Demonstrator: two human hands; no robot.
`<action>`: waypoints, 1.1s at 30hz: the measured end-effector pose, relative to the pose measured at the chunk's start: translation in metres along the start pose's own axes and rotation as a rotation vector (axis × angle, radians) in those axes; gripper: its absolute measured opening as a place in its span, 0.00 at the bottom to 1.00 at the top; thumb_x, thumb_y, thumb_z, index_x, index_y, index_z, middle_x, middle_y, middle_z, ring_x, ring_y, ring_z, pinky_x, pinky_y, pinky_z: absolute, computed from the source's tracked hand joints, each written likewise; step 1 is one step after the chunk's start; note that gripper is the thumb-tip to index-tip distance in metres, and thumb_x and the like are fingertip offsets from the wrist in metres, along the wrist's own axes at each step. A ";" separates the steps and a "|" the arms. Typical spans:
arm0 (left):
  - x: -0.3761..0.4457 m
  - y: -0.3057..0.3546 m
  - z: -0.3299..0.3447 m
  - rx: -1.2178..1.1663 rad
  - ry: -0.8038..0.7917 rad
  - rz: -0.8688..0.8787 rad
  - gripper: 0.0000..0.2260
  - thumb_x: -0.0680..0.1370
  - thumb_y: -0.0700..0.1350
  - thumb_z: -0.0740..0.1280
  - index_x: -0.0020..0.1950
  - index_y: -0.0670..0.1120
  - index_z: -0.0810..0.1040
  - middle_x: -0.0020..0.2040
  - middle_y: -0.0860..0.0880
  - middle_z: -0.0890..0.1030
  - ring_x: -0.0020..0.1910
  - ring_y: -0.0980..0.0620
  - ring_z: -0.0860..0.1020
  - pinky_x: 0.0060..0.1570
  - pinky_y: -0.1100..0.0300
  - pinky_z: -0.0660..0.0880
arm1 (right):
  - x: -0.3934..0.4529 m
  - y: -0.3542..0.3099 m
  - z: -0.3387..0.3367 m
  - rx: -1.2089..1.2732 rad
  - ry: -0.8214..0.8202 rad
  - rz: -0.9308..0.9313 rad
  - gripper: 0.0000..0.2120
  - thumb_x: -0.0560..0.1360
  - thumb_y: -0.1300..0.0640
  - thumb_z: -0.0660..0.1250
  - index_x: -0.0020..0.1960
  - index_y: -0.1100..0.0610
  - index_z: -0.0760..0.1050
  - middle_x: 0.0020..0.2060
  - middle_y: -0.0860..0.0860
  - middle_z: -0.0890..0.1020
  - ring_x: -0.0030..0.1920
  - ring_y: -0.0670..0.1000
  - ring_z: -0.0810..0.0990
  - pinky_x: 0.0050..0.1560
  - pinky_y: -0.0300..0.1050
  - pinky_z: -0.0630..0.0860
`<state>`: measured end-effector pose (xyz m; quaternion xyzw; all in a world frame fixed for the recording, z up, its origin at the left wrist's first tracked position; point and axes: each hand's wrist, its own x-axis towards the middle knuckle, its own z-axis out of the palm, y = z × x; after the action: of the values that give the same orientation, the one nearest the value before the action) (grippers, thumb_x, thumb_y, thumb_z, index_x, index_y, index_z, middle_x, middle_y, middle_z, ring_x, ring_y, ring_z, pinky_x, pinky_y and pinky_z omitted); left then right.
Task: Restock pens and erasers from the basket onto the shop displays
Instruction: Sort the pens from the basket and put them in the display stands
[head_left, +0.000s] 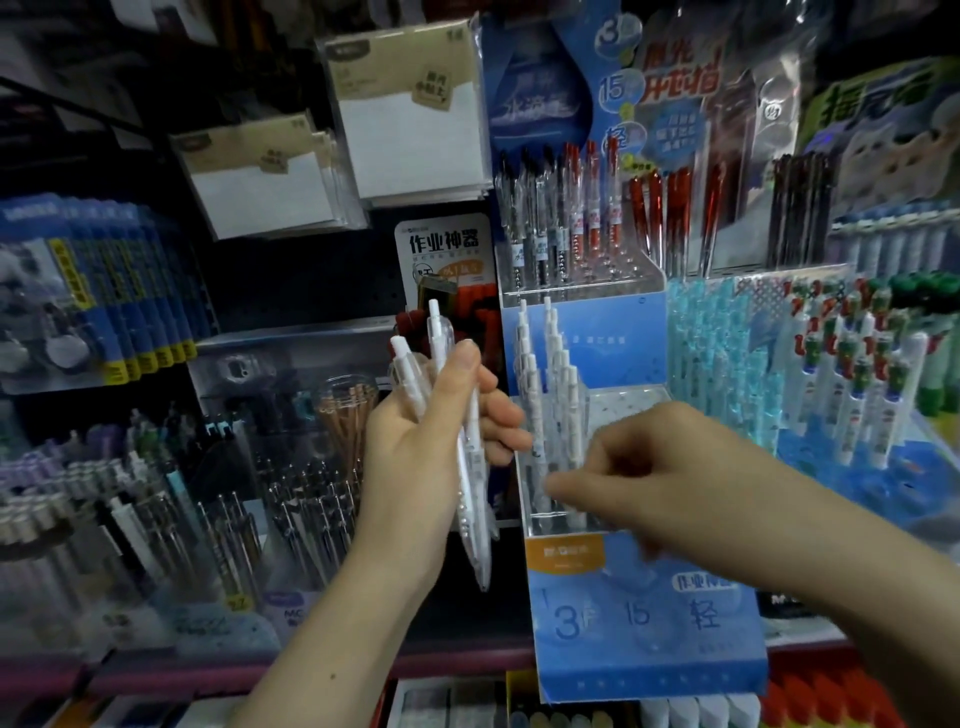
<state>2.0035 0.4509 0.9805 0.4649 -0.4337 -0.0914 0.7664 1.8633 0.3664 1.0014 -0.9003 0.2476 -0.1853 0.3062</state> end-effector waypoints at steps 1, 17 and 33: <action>-0.001 0.001 0.003 -0.051 0.023 -0.004 0.13 0.74 0.55 0.64 0.39 0.46 0.78 0.31 0.49 0.80 0.29 0.53 0.80 0.30 0.64 0.76 | -0.006 -0.006 0.004 0.113 -0.058 -0.023 0.19 0.65 0.37 0.67 0.36 0.54 0.77 0.28 0.51 0.80 0.27 0.47 0.78 0.29 0.40 0.75; 0.004 0.006 -0.025 0.018 0.257 0.057 0.10 0.78 0.51 0.64 0.44 0.46 0.79 0.34 0.52 0.81 0.26 0.57 0.75 0.27 0.66 0.71 | 0.007 0.000 0.012 0.443 -0.171 -0.230 0.11 0.75 0.59 0.69 0.39 0.66 0.73 0.27 0.55 0.80 0.25 0.49 0.76 0.27 0.43 0.73; 0.003 -0.004 -0.018 0.427 -0.100 0.129 0.05 0.75 0.48 0.70 0.39 0.55 0.82 0.22 0.60 0.71 0.20 0.63 0.67 0.24 0.72 0.64 | 0.036 -0.010 -0.047 0.121 0.402 -0.427 0.03 0.73 0.56 0.69 0.41 0.53 0.80 0.32 0.49 0.82 0.29 0.46 0.79 0.29 0.41 0.78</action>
<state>2.0198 0.4578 0.9755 0.5828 -0.5096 0.0285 0.6323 1.8730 0.3313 1.0499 -0.8574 0.0968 -0.4346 0.2580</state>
